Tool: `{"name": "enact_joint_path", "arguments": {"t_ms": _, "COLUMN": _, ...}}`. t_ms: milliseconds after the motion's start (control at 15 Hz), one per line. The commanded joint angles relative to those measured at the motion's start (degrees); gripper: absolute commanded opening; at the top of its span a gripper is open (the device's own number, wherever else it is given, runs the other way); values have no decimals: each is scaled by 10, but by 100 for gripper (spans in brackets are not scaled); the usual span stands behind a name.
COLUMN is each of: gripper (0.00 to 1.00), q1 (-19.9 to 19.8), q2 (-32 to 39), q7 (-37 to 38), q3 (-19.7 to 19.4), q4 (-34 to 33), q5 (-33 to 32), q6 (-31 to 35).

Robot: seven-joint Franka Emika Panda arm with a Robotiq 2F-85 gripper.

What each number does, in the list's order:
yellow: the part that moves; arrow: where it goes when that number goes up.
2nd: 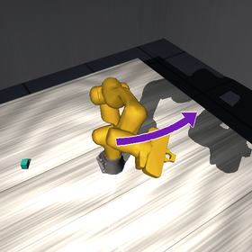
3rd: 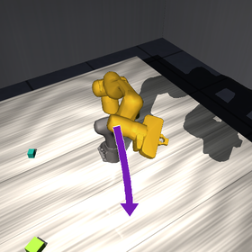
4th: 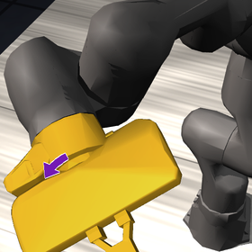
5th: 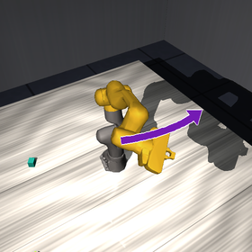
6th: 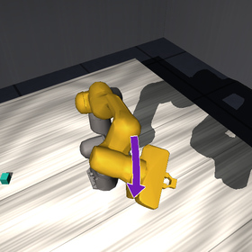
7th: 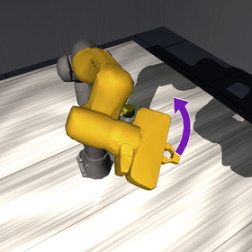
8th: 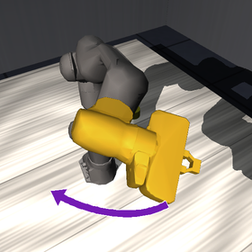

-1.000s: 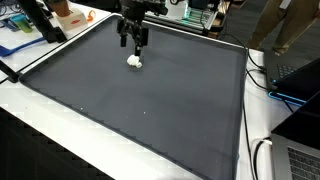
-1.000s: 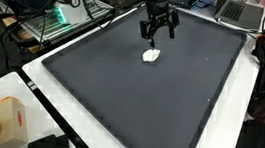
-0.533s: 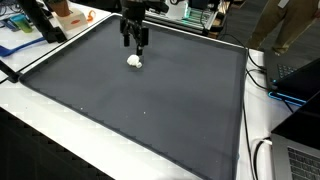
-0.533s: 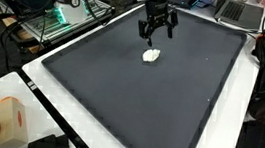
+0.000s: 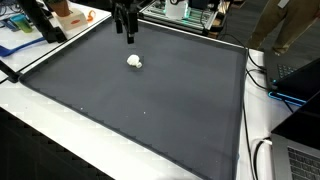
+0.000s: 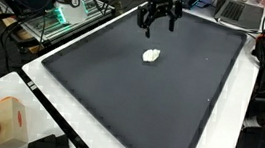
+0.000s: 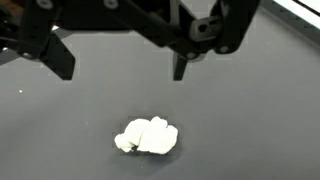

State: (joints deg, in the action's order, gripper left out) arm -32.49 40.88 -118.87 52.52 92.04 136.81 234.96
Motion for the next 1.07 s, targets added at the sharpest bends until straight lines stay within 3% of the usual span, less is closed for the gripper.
{"name": "enact_joint_path", "arguments": {"t_ms": 0, "gripper": 100, "q1": 29, "q2": -9, "q7": -41, "q3": -45, "q4": -25, "q5": 54, "q6": 0}}
{"name": "enact_joint_path", "arguments": {"t_ms": 467, "gripper": 100, "q1": 36, "q2": 41, "q7": -104, "q3": -60, "q4": -102, "q5": 101, "q6": 33}}
{"name": "enact_joint_path", "arguments": {"t_ms": 533, "gripper": 100, "q1": 19, "q2": 63, "q7": -92, "q3": -29, "q4": -115, "q5": 69, "q6": 49}}
{"name": "enact_joint_path", "arguments": {"t_ms": 667, "gripper": 100, "q1": 27, "q2": 72, "q7": -110, "q3": -44, "q4": -144, "q5": 80, "q6": 58}}
{"name": "enact_joint_path", "arguments": {"t_ms": 867, "gripper": 100, "q1": 27, "q2": 119, "q7": -122, "q3": -35, "q4": -205, "q5": 73, "q6": 109}}
{"name": "enact_joint_path", "arguments": {"t_ms": 933, "gripper": 100, "q1": 5, "q2": 108, "q7": -100, "q3": -36, "q4": -137, "q5": 73, "q6": 67}}
{"name": "enact_joint_path", "arguments": {"t_ms": 1000, "gripper": 100, "q1": 4, "q2": 118, "q7": -96, "q3": -38, "q4": -144, "q5": 73, "q6": 67}}
